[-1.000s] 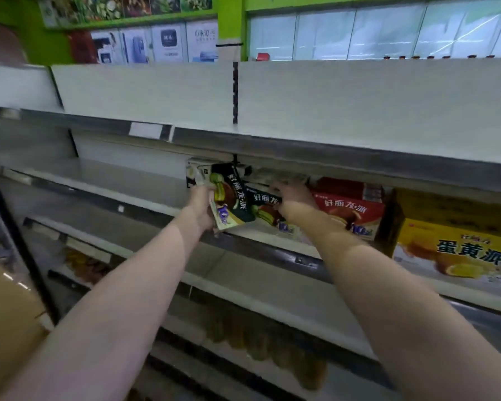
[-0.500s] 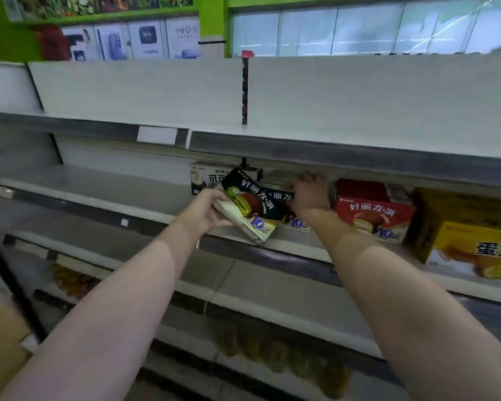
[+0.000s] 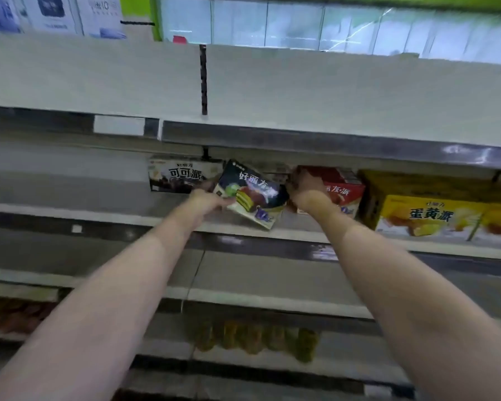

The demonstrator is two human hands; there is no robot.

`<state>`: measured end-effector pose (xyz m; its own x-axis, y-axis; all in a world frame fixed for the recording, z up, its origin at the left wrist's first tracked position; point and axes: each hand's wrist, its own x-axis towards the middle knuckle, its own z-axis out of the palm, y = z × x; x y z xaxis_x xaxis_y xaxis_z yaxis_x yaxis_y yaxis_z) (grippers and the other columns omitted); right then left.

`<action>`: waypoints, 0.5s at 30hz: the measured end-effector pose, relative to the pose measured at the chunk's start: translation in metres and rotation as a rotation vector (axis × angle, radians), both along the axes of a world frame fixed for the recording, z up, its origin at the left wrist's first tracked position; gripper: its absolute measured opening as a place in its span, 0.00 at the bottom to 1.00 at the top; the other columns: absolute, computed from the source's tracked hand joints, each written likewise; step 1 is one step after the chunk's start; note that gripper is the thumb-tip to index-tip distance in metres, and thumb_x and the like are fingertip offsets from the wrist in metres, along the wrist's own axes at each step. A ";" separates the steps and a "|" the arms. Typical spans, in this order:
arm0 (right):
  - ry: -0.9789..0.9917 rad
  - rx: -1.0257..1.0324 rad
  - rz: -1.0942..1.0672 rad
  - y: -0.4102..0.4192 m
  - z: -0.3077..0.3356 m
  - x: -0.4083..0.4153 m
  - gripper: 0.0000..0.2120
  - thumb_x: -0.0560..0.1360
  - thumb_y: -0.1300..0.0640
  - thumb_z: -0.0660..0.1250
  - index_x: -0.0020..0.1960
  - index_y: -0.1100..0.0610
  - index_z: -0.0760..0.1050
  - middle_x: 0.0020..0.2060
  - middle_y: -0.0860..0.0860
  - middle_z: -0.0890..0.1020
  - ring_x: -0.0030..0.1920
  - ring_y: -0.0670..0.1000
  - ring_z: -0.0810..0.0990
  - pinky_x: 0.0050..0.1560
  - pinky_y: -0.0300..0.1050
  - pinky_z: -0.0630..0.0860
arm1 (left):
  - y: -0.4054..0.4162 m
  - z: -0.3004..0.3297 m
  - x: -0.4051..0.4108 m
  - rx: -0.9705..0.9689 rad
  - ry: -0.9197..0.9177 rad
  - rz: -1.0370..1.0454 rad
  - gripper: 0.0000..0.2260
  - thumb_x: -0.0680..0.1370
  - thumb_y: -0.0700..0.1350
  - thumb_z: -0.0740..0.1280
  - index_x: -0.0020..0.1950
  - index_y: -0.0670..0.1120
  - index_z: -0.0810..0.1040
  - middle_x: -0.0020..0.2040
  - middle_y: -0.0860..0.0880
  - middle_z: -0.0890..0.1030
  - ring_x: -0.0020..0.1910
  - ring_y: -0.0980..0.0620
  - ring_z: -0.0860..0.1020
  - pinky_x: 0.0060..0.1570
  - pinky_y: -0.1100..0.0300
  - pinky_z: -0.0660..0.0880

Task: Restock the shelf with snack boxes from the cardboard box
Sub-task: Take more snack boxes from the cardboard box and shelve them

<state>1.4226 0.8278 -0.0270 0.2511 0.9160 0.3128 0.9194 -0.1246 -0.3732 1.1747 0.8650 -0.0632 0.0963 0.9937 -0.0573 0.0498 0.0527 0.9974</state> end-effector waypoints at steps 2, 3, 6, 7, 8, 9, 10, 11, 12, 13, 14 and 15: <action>-0.001 -0.047 0.000 -0.005 0.001 -0.002 0.17 0.81 0.49 0.58 0.59 0.60 0.77 0.54 0.61 0.82 0.52 0.62 0.82 0.44 0.47 0.75 | 0.013 -0.008 -0.002 0.048 0.154 0.035 0.47 0.56 0.46 0.86 0.71 0.41 0.71 0.62 0.43 0.80 0.57 0.46 0.81 0.61 0.52 0.77; 0.022 -0.073 -0.004 -0.007 0.001 -0.004 0.15 0.81 0.51 0.60 0.55 0.60 0.78 0.50 0.61 0.83 0.49 0.61 0.83 0.44 0.48 0.77 | 0.022 -0.015 -0.001 0.079 0.224 0.037 0.47 0.54 0.47 0.86 0.70 0.40 0.72 0.63 0.44 0.80 0.59 0.46 0.80 0.63 0.52 0.76; 0.163 -0.147 0.002 -0.012 0.001 -0.012 0.10 0.79 0.56 0.63 0.54 0.62 0.78 0.45 0.61 0.84 0.37 0.56 0.86 0.33 0.42 0.80 | -0.006 -0.002 0.007 0.141 0.492 0.040 0.42 0.56 0.48 0.86 0.66 0.41 0.75 0.61 0.48 0.80 0.60 0.48 0.79 0.59 0.62 0.72; 0.210 -0.151 0.006 -0.015 0.002 -0.015 0.11 0.80 0.55 0.62 0.55 0.62 0.77 0.44 0.61 0.83 0.30 0.53 0.85 0.27 0.39 0.77 | -0.010 -0.002 0.009 0.144 0.529 0.051 0.37 0.60 0.44 0.85 0.66 0.41 0.76 0.61 0.47 0.80 0.61 0.47 0.78 0.57 0.63 0.70; 0.223 -0.140 0.014 -0.017 0.002 -0.017 0.12 0.80 0.53 0.62 0.55 0.61 0.76 0.43 0.60 0.83 0.26 0.50 0.83 0.24 0.37 0.76 | -0.012 -0.003 0.010 0.156 0.559 0.064 0.34 0.63 0.41 0.83 0.66 0.42 0.75 0.62 0.46 0.80 0.61 0.47 0.77 0.57 0.63 0.70; 0.215 -0.129 0.029 -0.016 0.002 -0.018 0.14 0.80 0.50 0.63 0.54 0.61 0.76 0.42 0.58 0.83 0.25 0.49 0.82 0.26 0.38 0.77 | -0.013 -0.004 0.011 0.162 0.559 0.071 0.34 0.64 0.41 0.82 0.67 0.43 0.75 0.63 0.45 0.80 0.62 0.46 0.77 0.58 0.62 0.71; 0.208 -0.123 0.052 -0.016 0.000 -0.018 0.17 0.79 0.46 0.63 0.53 0.61 0.77 0.41 0.57 0.84 0.27 0.49 0.83 0.32 0.41 0.80 | -0.015 -0.005 0.011 0.168 0.572 0.079 0.34 0.64 0.42 0.82 0.68 0.44 0.74 0.63 0.45 0.79 0.62 0.46 0.77 0.61 0.60 0.72; 0.199 -0.131 0.073 -0.014 -0.002 -0.017 0.20 0.78 0.43 0.63 0.54 0.61 0.78 0.42 0.56 0.85 0.31 0.50 0.85 0.40 0.45 0.83 | -0.014 -0.005 0.012 0.165 0.562 0.072 0.35 0.64 0.43 0.82 0.68 0.45 0.73 0.63 0.45 0.80 0.62 0.46 0.77 0.62 0.58 0.73; 0.205 -0.152 0.089 -0.016 -0.004 -0.016 0.21 0.77 0.43 0.64 0.56 0.61 0.78 0.44 0.56 0.85 0.36 0.52 0.85 0.46 0.49 0.83 | -0.014 -0.005 0.012 0.170 0.564 0.065 0.35 0.63 0.44 0.83 0.67 0.46 0.73 0.63 0.46 0.80 0.62 0.46 0.78 0.63 0.55 0.73; 0.221 -0.170 0.101 -0.017 -0.004 -0.016 0.20 0.77 0.44 0.66 0.58 0.60 0.78 0.47 0.56 0.84 0.40 0.53 0.85 0.49 0.49 0.83 | -0.012 -0.006 0.013 0.170 0.574 0.058 0.35 0.63 0.46 0.83 0.67 0.47 0.74 0.63 0.46 0.80 0.61 0.46 0.78 0.64 0.53 0.74; 0.225 -0.184 0.100 -0.017 -0.005 -0.014 0.20 0.76 0.46 0.68 0.61 0.60 0.77 0.50 0.55 0.83 0.44 0.53 0.84 0.48 0.46 0.81 | -0.011 -0.006 0.013 0.174 0.586 0.057 0.34 0.63 0.46 0.83 0.66 0.48 0.74 0.63 0.47 0.80 0.61 0.46 0.78 0.65 0.52 0.73; 0.224 -0.201 0.093 -0.019 -0.005 -0.015 0.20 0.76 0.49 0.70 0.63 0.59 0.75 0.53 0.55 0.82 0.46 0.53 0.82 0.47 0.43 0.79 | -0.010 -0.006 0.014 0.178 0.582 0.049 0.34 0.63 0.47 0.82 0.67 0.48 0.74 0.64 0.48 0.80 0.62 0.46 0.78 0.65 0.51 0.73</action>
<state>1.4081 0.8083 -0.0323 0.2053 0.9762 0.0699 0.8280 -0.1352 -0.5442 1.1885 0.8552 -0.0692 0.0533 0.9954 0.0802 0.5907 -0.0962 0.8012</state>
